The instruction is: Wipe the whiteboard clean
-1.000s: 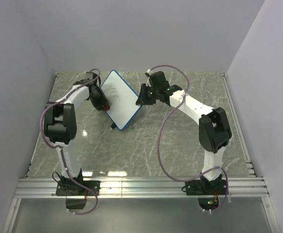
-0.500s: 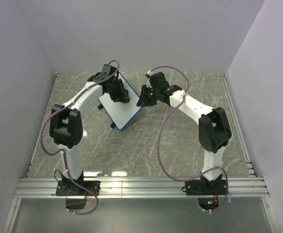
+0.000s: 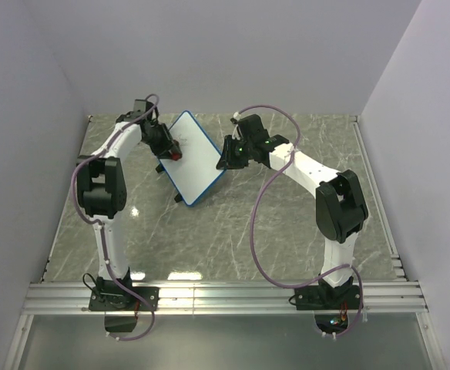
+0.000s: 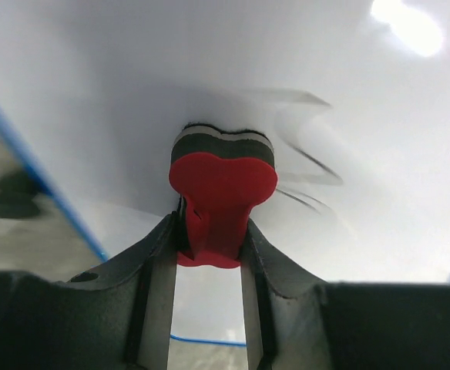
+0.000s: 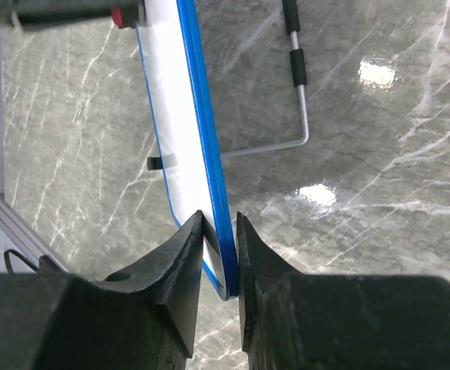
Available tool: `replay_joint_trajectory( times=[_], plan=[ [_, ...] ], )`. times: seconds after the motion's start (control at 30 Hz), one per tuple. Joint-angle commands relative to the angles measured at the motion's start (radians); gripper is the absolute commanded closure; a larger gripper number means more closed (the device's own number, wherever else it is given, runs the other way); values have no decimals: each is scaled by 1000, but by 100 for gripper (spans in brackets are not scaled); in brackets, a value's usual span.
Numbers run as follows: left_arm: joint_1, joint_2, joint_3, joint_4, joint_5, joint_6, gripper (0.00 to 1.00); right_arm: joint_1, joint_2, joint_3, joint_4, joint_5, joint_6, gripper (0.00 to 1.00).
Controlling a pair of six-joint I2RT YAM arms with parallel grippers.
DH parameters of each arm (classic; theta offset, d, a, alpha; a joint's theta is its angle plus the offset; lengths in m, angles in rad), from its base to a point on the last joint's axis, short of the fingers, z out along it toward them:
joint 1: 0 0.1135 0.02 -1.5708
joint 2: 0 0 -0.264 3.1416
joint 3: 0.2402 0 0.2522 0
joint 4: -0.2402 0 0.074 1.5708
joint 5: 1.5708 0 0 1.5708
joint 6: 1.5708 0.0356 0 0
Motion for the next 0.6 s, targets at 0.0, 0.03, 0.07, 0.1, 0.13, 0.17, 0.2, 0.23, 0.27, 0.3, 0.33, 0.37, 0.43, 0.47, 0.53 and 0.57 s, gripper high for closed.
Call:
replay_joint_trajectory(
  times=[0.0,0.03,0.07,0.1,0.13,0.17,0.2,0.23,0.27,0.3,0.33,0.37,0.43,0.47,0.53,0.57],
  plan=[
    [9,115,-8,33,-116,52,100,63,27,-29,-132,-42,-41,100],
    [11,125,-5,30,-118,53,100,63,27,-27,-133,-42,-43,100],
    [11,127,-2,36,-115,55,100,63,27,-27,-135,-42,-44,100],
    [11,128,-5,42,-106,53,100,63,27,-26,-135,-40,-46,100],
    [9,122,-4,47,-93,52,100,63,28,-26,-137,-40,-46,100],
    [8,119,-4,54,-64,47,100,65,31,-21,-140,-40,-49,100],
    [5,115,7,56,-47,47,100,63,34,-20,-140,-42,-49,100],
    [-6,109,13,57,-23,50,100,63,36,-18,-140,-42,-47,100],
    [-14,104,24,50,9,61,100,63,39,-18,-138,-42,-46,100],
    [-25,102,50,42,25,68,100,63,41,-18,-140,-43,-44,100],
    [-47,93,65,33,34,76,100,63,42,-17,-137,-43,-44,100],
    [-61,90,81,27,42,88,100,63,47,-13,-138,-43,-44,100],
    [-93,76,120,17,84,93,100,63,51,-7,-140,-45,-44,100],
    [-103,75,133,17,100,90,100,63,54,-4,-141,-45,-44,100],
    [-118,78,179,11,134,82,100,63,61,2,-143,-46,-44,100],
    [-118,81,197,10,135,69,100,63,64,5,-141,-46,-44,100]
  ],
)
